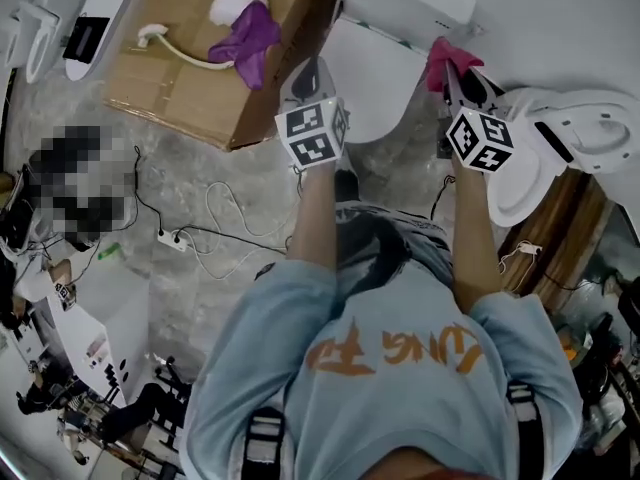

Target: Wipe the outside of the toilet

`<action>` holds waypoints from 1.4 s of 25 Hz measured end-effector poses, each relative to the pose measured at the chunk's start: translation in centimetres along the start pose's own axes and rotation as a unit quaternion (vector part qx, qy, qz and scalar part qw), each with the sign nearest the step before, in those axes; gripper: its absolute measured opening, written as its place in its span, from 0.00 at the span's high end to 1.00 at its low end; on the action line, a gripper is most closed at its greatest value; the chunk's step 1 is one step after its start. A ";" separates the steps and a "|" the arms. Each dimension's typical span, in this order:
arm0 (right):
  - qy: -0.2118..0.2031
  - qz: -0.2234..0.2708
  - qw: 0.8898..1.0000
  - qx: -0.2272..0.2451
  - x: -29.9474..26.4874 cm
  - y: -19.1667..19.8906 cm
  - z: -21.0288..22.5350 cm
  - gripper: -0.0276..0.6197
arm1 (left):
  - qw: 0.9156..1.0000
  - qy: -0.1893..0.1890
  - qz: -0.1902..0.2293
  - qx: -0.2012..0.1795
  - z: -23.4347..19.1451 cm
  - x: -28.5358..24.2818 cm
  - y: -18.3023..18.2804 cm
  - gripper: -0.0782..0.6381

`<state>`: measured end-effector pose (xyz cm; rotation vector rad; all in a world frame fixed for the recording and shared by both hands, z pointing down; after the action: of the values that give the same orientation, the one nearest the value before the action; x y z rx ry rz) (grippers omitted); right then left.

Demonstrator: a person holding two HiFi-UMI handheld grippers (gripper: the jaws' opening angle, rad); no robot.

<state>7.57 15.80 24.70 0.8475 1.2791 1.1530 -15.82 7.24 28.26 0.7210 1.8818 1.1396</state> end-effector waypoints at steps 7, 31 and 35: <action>-0.032 -0.024 0.999 0.025 -6.1 -0.2 -3.7 0.82 | 1.000 0.023 -0.017 0.006 -1.7 -4.9 -0.6 0.85; -0.161 -0.076 0.982 -0.068 -17.6 2.4 -2.8 0.82 | 0.995 0.031 -0.090 -0.030 4.0 -12.9 1.4 0.85; -0.179 -0.067 0.980 -0.051 -19.9 0.8 -1.4 0.82 | 0.996 0.020 -0.083 -0.008 4.5 -14.8 1.2 0.85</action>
<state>7.65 -3.25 30.62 0.8352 0.9566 0.9026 -4.25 -1.92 33.13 0.5264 1.9241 1.0695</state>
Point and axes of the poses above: the fingertips, and each gripper's own axes: x backward along the fingers, z to its right, y out of its underside, the point moved 1 cm from there along x, backward along the fingers, and after that the axes turned 3 degrees about z, right-handed, at the moved point
